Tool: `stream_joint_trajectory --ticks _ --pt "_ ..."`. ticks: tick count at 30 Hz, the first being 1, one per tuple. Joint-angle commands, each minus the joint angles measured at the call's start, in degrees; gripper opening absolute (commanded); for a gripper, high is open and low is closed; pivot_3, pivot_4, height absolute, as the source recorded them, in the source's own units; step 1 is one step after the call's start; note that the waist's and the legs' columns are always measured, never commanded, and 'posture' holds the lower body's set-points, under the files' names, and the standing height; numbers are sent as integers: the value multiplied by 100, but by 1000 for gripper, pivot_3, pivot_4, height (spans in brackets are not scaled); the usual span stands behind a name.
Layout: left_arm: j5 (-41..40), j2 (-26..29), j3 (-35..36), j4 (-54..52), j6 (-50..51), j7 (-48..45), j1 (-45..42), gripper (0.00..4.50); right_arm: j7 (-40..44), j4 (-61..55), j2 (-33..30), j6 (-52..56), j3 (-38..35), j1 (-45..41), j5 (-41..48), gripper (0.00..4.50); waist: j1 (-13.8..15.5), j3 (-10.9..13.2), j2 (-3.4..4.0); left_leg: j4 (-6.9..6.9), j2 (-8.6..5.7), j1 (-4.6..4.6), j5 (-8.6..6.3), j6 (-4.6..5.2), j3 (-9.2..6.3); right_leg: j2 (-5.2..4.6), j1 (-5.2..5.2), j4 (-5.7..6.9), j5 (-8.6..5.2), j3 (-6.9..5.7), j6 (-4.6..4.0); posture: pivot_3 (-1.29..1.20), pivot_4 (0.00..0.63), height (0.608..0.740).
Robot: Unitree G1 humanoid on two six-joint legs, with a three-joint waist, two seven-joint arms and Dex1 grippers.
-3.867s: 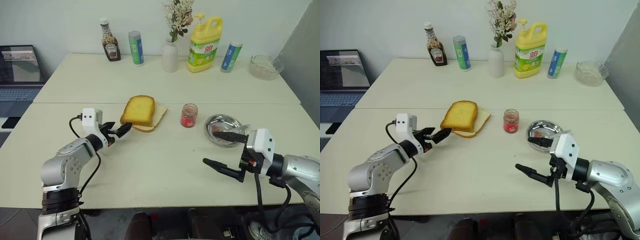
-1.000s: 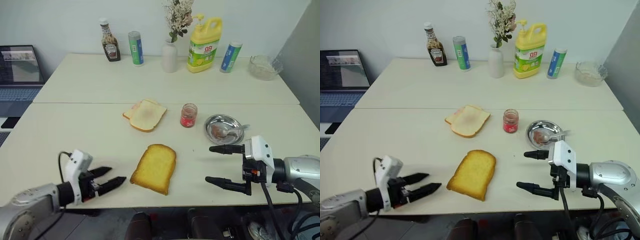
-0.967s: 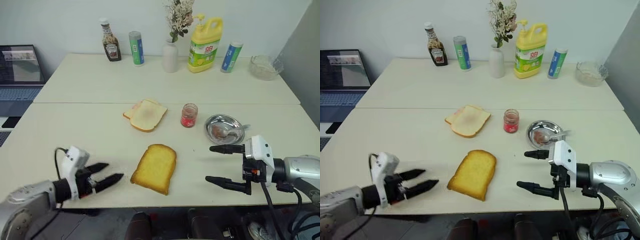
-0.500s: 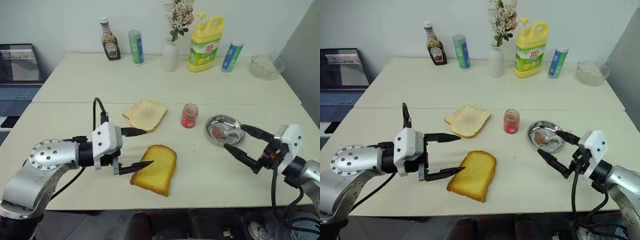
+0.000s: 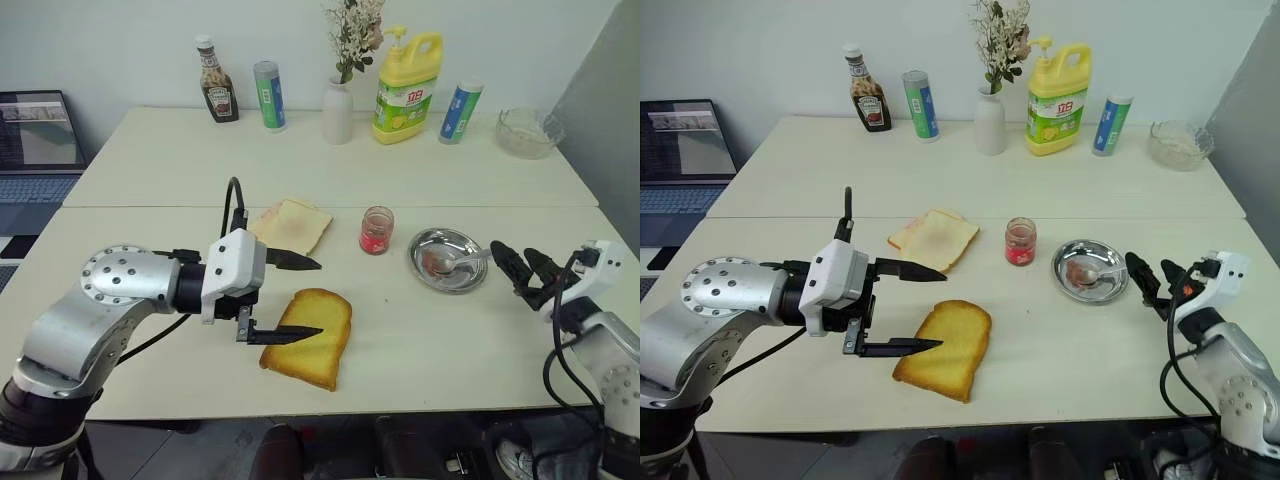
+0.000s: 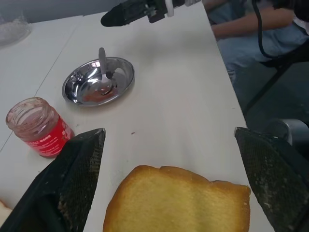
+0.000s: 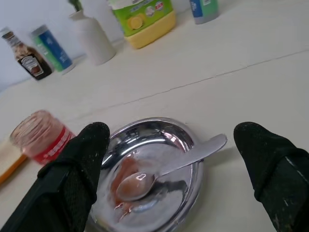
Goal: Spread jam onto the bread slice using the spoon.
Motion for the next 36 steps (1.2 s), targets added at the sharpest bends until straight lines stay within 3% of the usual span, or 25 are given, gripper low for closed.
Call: stream_joint_trajectory --ticks 1,23,26,36 --pt "146 33 -67 -82 -96 -21 -6 4455 14 466 -52 -93 -126 -242 -39 4500 0 -1 5 -1 0 -1 0 0 0 0 -1 0 0 1 0 0 150 740" --pt "310 -145 -329 -70 -54 32 -168 4455 555 2280 165 13 -123 -1303 271 4500 -1 0 9 -1 0 -2 0 1 1 -1 -2 0 0 0 -1 0 150 740" --pt "340 -163 -341 -60 -68 40 -156 4500 608 2308 181 12 -130 -1314 284 3887 -1 0 9 -1 0 -2 0 1 1 -1 -2 0 0 0 -1 0 150 740" --pt "477 -226 -389 27 -194 -27 -109 4500 632 2188 162 69 -209 -1288 382 318 -1 1 9 -1 0 -2 0 1 1 -1 -2 0 0 0 0 0 150 740"
